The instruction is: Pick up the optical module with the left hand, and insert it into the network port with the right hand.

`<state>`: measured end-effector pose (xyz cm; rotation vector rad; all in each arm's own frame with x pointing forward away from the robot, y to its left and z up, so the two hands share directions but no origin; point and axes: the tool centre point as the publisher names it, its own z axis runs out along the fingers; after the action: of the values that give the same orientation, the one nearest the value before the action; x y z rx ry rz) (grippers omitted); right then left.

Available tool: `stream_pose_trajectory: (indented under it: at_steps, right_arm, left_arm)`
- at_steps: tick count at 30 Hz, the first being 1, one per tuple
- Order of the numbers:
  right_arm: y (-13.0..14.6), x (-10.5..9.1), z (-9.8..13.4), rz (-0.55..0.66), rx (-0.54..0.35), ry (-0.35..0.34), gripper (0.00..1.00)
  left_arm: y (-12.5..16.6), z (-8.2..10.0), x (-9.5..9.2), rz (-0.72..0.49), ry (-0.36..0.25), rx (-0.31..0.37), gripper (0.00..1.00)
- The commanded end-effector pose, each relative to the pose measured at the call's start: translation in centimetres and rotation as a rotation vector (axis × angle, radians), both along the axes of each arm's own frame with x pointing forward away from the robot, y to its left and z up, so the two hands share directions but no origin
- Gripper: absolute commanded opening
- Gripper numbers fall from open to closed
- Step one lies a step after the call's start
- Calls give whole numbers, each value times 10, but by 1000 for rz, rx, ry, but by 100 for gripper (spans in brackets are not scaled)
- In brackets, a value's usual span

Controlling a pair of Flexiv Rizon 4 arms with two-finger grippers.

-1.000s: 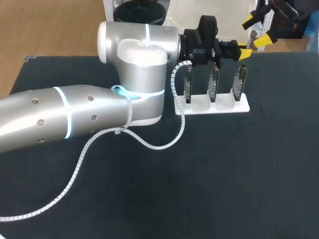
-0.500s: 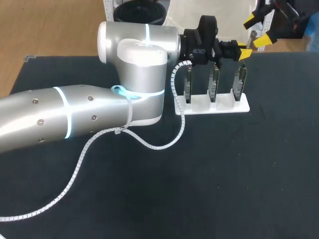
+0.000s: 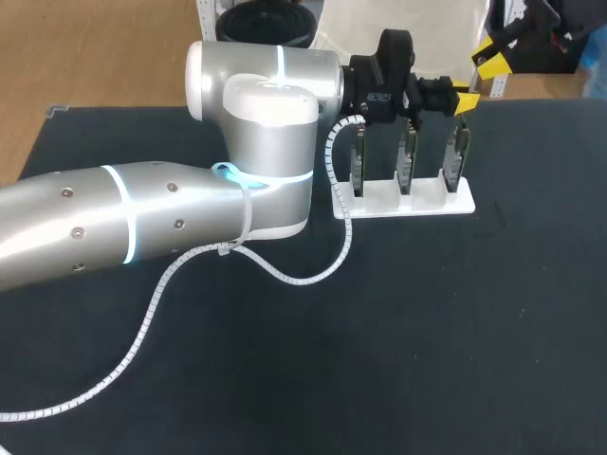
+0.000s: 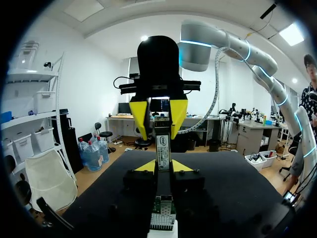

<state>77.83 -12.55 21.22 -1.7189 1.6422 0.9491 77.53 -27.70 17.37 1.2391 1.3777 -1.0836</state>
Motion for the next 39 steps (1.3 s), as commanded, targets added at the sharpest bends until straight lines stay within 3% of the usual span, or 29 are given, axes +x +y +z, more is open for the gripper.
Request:
stream_pose_trajectory:
  at_steps: [1,11,12,13,14,24,34,39]
  right_arm:
    - [0,-2,-2,-2,0,-1,0]
    - [0,-2,-2,3,4,0,0]
    - [0,-2,-2,3,3,0,0]
    - [0,-2,-2,4,3,-1,0]
    - [0,-2,-2,4,3,-1,0]
    - [0,-2,-2,6,4,-2,0]
    - [0,-2,-2,9,1,-3,0]
    - [1,-2,-3,9,2,-2,0]
  left_arm:
    - [-1,0,0,1,0,1,0]
    - [-1,0,0,1,0,1,3]
    - [-1,0,0,1,0,1,38]
    - [-1,0,0,1,0,1,92]
    - [-1,0,0,1,0,1,100]
    - [0,1,0,3,-7,6,100]
    - [14,3,-3,16,-25,170,100]
    - [17,3,-5,17,-34,289,100]
